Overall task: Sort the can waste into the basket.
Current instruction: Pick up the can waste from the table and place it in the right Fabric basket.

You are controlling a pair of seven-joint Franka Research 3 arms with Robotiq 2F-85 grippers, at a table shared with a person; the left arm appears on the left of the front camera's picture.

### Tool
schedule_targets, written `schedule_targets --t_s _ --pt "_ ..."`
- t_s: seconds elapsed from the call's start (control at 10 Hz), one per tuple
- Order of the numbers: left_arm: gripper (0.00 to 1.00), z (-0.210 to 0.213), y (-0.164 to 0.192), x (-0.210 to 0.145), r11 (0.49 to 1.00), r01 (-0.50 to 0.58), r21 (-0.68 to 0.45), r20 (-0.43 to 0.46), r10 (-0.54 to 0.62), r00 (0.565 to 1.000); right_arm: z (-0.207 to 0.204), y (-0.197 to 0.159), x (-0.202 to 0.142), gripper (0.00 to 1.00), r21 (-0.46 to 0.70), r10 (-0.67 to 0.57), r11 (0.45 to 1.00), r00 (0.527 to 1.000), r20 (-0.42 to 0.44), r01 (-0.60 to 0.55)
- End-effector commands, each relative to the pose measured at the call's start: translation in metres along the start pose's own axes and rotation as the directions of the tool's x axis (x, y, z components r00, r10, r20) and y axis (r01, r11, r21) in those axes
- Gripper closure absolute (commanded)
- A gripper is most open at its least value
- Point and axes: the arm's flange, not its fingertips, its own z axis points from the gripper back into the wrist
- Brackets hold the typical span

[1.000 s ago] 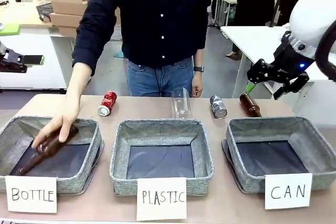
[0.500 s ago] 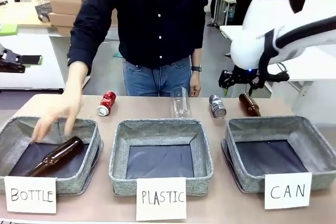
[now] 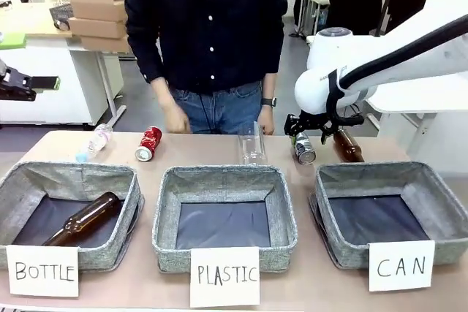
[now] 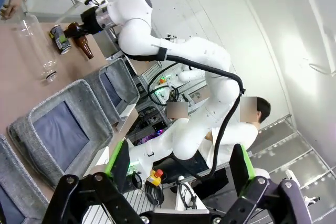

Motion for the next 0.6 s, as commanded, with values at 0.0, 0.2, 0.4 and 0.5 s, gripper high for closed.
schedule_targets --t_s 0.0,0.2,0.4,0.5 --pt "0.00 -0.002 -0.002 0.002 1.000 0.022 -0.022 0.012 -0.022 1.000 -0.012 0.006 0.019 0.00 -0.009 0.049 0.999 0.998 0.028 -0.049" --pt "0.00 -0.002 -0.002 0.002 1.000 0.022 -0.022 0.012 -0.022 1.000 -0.023 0.012 0.018 0.00 0.007 0.078 0.997 0.997 -0.013 -0.078" --pt "0.00 -0.002 -0.002 0.002 1.000 0.022 -0.022 0.012 -0.022 1.000 -0.028 0.008 0.016 0.00 -0.022 0.058 0.998 0.997 -0.048 -0.059" --pt "0.00 -0.002 -0.002 0.002 1.000 0.022 -0.022 0.012 -0.022 1.000 -0.028 0.007 0.015 0.20 -0.028 0.053 0.998 0.996 -0.067 -0.055"
